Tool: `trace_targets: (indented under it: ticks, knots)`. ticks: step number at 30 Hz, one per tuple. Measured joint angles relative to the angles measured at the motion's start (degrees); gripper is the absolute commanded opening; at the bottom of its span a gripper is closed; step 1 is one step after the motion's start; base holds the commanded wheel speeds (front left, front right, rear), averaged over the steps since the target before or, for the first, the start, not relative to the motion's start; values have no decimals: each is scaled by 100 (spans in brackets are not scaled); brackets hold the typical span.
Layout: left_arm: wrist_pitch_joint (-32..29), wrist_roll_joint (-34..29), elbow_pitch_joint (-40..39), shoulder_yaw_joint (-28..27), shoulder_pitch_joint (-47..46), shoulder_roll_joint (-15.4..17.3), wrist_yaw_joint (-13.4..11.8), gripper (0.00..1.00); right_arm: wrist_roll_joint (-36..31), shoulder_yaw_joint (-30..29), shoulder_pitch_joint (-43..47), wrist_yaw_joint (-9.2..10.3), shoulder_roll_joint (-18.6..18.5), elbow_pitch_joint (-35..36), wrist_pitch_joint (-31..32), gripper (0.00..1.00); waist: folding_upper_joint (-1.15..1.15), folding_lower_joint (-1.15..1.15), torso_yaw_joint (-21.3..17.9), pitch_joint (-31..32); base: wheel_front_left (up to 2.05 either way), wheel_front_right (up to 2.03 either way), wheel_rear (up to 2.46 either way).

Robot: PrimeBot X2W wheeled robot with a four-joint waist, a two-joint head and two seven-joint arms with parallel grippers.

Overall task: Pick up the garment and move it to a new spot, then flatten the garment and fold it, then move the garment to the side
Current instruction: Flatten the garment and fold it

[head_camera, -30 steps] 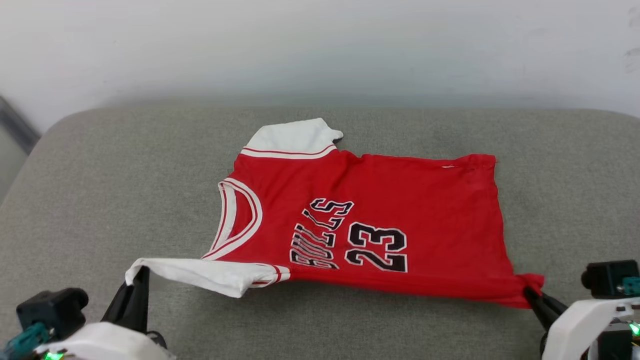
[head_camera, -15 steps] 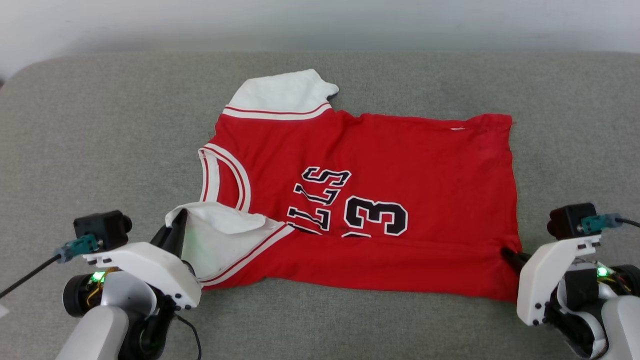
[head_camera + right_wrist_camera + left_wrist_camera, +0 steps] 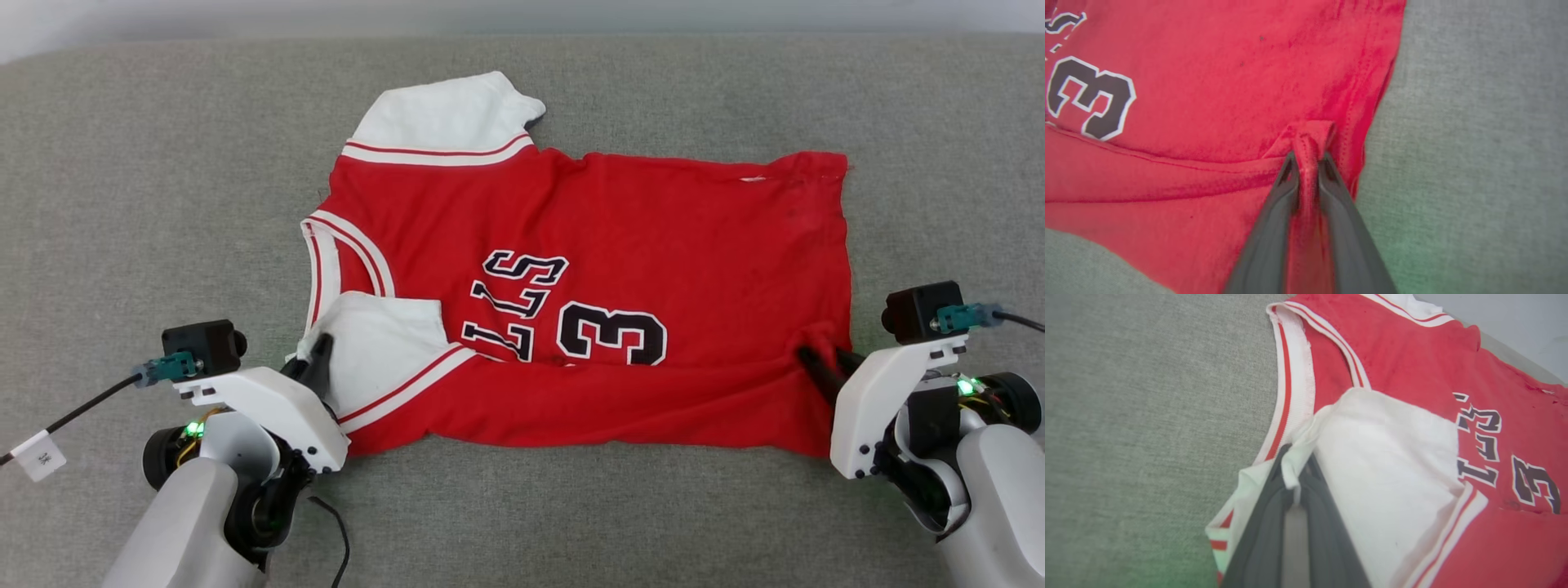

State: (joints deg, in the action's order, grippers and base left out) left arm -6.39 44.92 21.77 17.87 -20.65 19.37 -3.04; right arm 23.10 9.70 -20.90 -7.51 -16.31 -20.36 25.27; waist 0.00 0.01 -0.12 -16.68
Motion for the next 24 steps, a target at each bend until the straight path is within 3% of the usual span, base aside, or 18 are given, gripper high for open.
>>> trace_targets:
  ticks: [6,13,18,24]
  knots:
    - [174,43,238,-32,-33,2,91,100,133,162,91,0,-118,14,-995,100,0,0,25,233,0,0,0]
    - [-78,54,-241,-102,280,434,26,100,-44,-66,404,0,-151,491,-2342,100,0,-1,-23,692,0,0,0]
    - [-812,119,-855,-122,567,936,-164,100,-445,-414,718,0,20,1021,-2859,100,0,-1,-119,1003,0,0,0]
    - [-2065,426,-1508,-118,871,1482,-434,100,-806,-723,1173,1,378,1760,-2881,100,0,-1,-343,1117,0,0,0]
